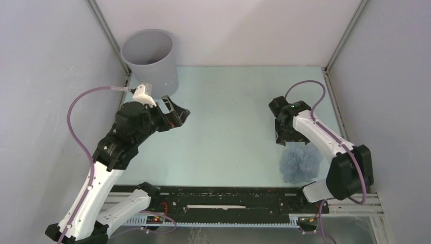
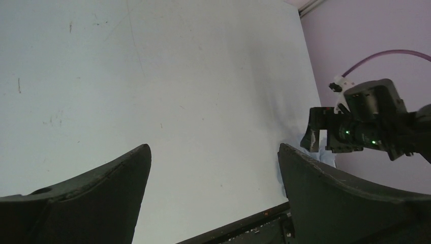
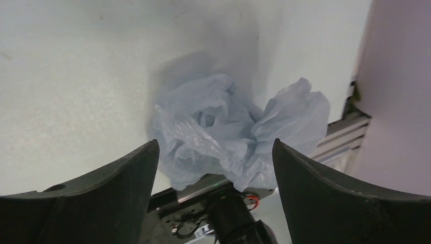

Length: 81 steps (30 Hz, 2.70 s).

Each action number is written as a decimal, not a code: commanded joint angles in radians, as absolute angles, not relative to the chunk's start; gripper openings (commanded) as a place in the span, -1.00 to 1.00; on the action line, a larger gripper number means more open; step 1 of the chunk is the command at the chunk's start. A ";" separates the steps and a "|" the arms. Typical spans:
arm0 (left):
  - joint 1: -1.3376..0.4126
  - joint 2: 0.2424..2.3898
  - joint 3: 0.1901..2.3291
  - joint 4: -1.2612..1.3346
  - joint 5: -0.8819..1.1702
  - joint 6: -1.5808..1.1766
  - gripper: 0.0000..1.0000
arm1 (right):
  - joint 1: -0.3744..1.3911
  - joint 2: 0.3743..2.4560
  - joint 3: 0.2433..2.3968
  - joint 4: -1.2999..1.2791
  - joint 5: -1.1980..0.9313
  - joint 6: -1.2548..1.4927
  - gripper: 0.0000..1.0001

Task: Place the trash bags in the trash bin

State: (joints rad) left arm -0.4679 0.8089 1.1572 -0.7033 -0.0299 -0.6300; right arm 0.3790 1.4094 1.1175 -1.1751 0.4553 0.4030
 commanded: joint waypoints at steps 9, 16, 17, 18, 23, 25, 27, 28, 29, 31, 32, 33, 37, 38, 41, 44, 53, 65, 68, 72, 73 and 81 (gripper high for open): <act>-0.478 0.768 1.132 -0.684 -0.034 -0.634 1.00 | 0.425 1.620 1.189 -1.197 0.702 0.384 0.73; -0.477 0.764 1.134 -0.687 -0.035 -0.630 1.00 | 0.436 1.696 1.190 -1.167 0.653 0.366 0.74; -0.478 0.763 1.134 -0.688 -0.035 -0.630 1.00 | 0.436 1.705 1.189 -1.162 0.647 0.363 0.74; -0.478 0.762 1.134 -0.688 -0.034 -0.630 1.00 | 0.438 1.712 1.189 -1.160 0.639 0.364 0.74; -0.477 0.760 1.131 -0.692 -0.034 -0.625 1.00 | 0.459 1.705 1.185 -1.143 0.588 0.359 0.74; -0.478 0.764 1.131 -0.692 -0.032 -0.624 1.00 | 0.457 1.709 1.182 -1.132 0.565 0.356 0.68; -0.478 0.770 1.132 -0.690 -0.029 -0.624 1.00 | 0.455 1.714 1.180 -1.128 0.561 0.363 0.58; -0.477 0.773 1.133 -0.689 -0.027 -0.623 1.00 | 0.456 1.710 1.180 -1.125 0.561 0.362 0.50; -0.477 0.776 1.136 -0.690 -0.026 -0.622 1.00 | 0.456 1.704 1.180 -1.121 0.562 0.362 0.40; -0.478 0.780 1.138 -0.689 -0.025 -0.619 1.00 | 0.456 1.684 1.181 -1.113 0.570 0.358 0.02; -0.477 0.782 1.138 -0.689 -0.025 -0.618 1.00 | 0.456 1.673 1.181 -1.114 0.583 0.360 -0.04; -0.477 0.783 1.138 -0.689 -0.023 -0.618 1.00 | 0.456 1.665 1.180 -1.113 0.596 0.361 -0.09; -0.478 0.788 1.138 -0.688 -0.014 -0.620 1.00 | 0.452 1.666 1.180 -1.110 0.630 0.356 -0.23; -0.477 0.789 1.139 -0.689 -0.013 -0.620 1.00 | 0.451 1.667 1.180 -1.107 0.631 0.356 -0.22; -0.477 0.787 1.142 -0.689 -0.008 -0.621 1.00 | 0.448 1.671 1.180 -1.107 0.632 0.359 0.23; -0.477 0.780 1.137 -0.689 -0.008 -0.625 1.00 | 0.429 1.692 1.180 -1.111 0.622 0.359 0.38; -0.477 0.732 1.101 -0.718 0.023 -0.696 1.00 | 0.398 1.669 1.200 -1.084 0.564 0.337 -0.52; -0.479 0.678 0.967 -0.694 0.141 -0.838 1.00 | 0.491 1.193 1.275 -0.938 -0.250 0.348 -1.00; -0.480 0.671 0.946 -0.632 0.176 -0.882 1.00 | 0.488 1.127 1.278 -0.876 -0.419 0.420 -1.00; -0.500 0.675 0.927 -0.537 0.211 -0.937 1.00 | 0.471 1.094 1.274 -0.775 -0.572 0.535 -1.00; -0.510 0.684 0.929 -0.517 0.221 -0.945 1.00 | 0.464 1.090 1.273 -0.747 -0.595 0.567 -1.00; -0.672 0.823 0.999 -0.437 0.243 -0.906 1.00 | 0.413 1.122 1.221 -0.457 -0.812 0.785 -1.00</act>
State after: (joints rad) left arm -0.6018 0.7570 0.9463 -0.5243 0.2062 -0.9169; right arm 0.4244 1.1007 1.2354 -0.6422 -0.6533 0.6598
